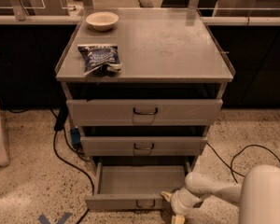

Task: Open bottom drawer

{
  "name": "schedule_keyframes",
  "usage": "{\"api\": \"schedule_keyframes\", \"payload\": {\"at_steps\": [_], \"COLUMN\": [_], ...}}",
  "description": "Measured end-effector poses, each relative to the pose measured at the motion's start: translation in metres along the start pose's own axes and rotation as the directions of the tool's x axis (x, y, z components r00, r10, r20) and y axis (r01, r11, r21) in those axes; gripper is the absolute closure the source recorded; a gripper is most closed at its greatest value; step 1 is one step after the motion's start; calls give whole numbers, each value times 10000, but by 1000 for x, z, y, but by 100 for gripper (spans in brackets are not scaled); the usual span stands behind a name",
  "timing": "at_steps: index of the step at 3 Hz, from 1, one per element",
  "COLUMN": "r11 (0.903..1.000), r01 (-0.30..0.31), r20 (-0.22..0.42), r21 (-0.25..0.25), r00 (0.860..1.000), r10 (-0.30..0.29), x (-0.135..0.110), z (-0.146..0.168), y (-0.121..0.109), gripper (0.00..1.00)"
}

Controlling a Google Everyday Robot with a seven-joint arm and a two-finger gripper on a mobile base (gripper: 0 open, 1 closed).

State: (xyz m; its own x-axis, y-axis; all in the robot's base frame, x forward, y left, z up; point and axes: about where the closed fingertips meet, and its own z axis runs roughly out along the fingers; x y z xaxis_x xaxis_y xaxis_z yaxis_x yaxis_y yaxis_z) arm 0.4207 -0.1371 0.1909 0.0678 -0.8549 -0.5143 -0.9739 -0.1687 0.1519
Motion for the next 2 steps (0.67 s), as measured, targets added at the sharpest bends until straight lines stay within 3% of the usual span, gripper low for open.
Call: {"api": "schedule_keyframes", "payload": {"at_steps": [1,2], "r11": [9999,9998], "r01": [-124,-171], "r20": [-191,-326], "r21": [44,-90], "r00": [9997,9993], "r10": [125,168], "x": [-15,-8], "z": [-18,-11], "y": [49,43], "gripper": [0,0]}}
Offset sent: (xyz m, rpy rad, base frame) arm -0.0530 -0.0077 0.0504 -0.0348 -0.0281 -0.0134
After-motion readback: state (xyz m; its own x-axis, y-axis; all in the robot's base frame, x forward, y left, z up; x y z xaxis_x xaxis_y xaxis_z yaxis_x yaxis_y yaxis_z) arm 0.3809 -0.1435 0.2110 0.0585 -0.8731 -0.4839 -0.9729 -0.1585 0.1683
